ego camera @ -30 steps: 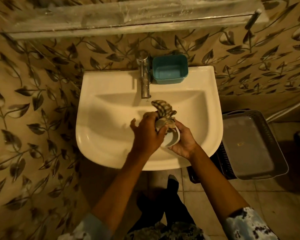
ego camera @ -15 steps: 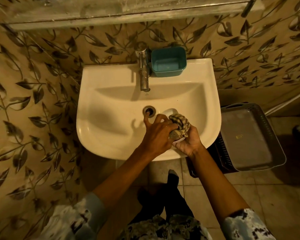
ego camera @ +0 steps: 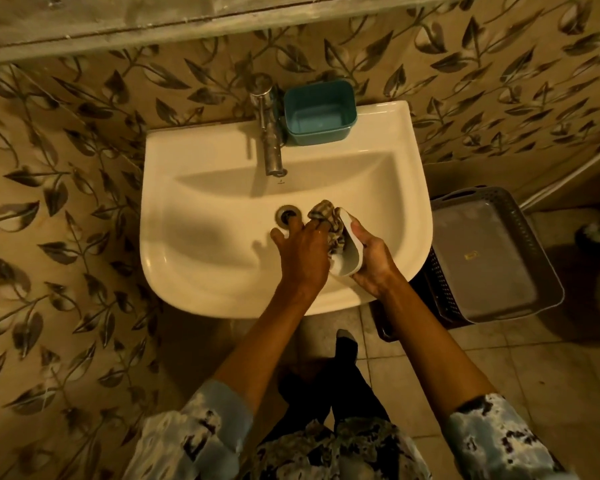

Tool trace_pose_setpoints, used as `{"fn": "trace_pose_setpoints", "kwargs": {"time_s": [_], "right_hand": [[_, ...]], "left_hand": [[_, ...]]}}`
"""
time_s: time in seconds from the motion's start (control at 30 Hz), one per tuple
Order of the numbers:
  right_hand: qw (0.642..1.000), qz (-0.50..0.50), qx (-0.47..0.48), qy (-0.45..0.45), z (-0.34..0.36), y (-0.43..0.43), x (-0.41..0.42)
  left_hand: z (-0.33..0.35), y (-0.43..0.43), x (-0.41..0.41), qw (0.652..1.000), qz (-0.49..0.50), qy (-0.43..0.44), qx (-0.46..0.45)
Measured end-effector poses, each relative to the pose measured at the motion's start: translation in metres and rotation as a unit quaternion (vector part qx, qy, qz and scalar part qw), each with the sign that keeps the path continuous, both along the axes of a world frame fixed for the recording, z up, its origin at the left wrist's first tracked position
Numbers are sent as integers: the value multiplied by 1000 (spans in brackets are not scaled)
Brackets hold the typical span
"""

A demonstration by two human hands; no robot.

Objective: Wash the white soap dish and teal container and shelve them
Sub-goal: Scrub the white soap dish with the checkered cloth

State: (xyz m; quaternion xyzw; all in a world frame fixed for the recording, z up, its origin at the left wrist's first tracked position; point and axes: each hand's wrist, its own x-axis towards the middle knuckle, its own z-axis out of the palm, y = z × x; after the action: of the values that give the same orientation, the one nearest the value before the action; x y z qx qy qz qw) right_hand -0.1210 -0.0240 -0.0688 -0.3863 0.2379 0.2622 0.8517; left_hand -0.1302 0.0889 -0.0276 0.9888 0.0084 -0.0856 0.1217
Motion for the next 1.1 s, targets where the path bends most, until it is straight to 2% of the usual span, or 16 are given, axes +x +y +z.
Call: {"fn": "trace_pose_setpoints", "kwargs": {"time_s": [0.2, 0.3, 0.4, 0.5, 0.63, 0.67, 0.7, 0.73, 0.8, 0.83, 0.87, 0.93, 1.0, 1.03, 1.1], "right_hand": [[999, -34, -36, -1, -1, -9, 1], [998, -42, -43, -35, 1, -14, 1], [993, -53, -71, -77, 4, -15, 5], [988, -45, -102, -105, 5, -19, 6], [980, -15, -131, -150, 7, -12, -4], [979, -12, -135, -154, 8, -9, -5], [978, -11, -139, -153, 9, -7, -5], [979, -13, -143, -146, 8, -7, -4], [983, -23, -138, -121, 8, -13, 0], [986, -24, -123, -107, 10, -17, 4], [990, -26, -102, -91, 11, -22, 7], [996, -31, -69, -56, 15, -31, 13], [998, -33, -47, -14, 18, -35, 15], [999, -33, -29, 13, 18, -34, 13], [998, -21, -3, 61, 16, -31, 10]], "left_hand": [[11, -20, -20, 985, -10, 160, -66], [18, -20, -4, 956, 36, 235, -171], [28, -17, 8, 889, 101, 297, -332], [33, -16, 20, 804, 199, 318, -461], [45, -7, 47, 650, 385, 313, -575], [44, -6, 53, 642, 400, 305, -579], [43, -7, 55, 659, 396, 290, -570], [39, -11, 56, 714, 367, 270, -532], [33, -20, 48, 852, 238, 220, -411], [29, -24, 42, 897, 159, 200, -361], [25, -25, 34, 924, 93, 197, -315], [17, -26, 21, 951, -10, 218, -218], [15, -23, 14, 955, -86, 219, -180], [16, -20, 14, 957, -124, 203, -166], [18, -14, 20, 966, -204, 115, -112]]}}
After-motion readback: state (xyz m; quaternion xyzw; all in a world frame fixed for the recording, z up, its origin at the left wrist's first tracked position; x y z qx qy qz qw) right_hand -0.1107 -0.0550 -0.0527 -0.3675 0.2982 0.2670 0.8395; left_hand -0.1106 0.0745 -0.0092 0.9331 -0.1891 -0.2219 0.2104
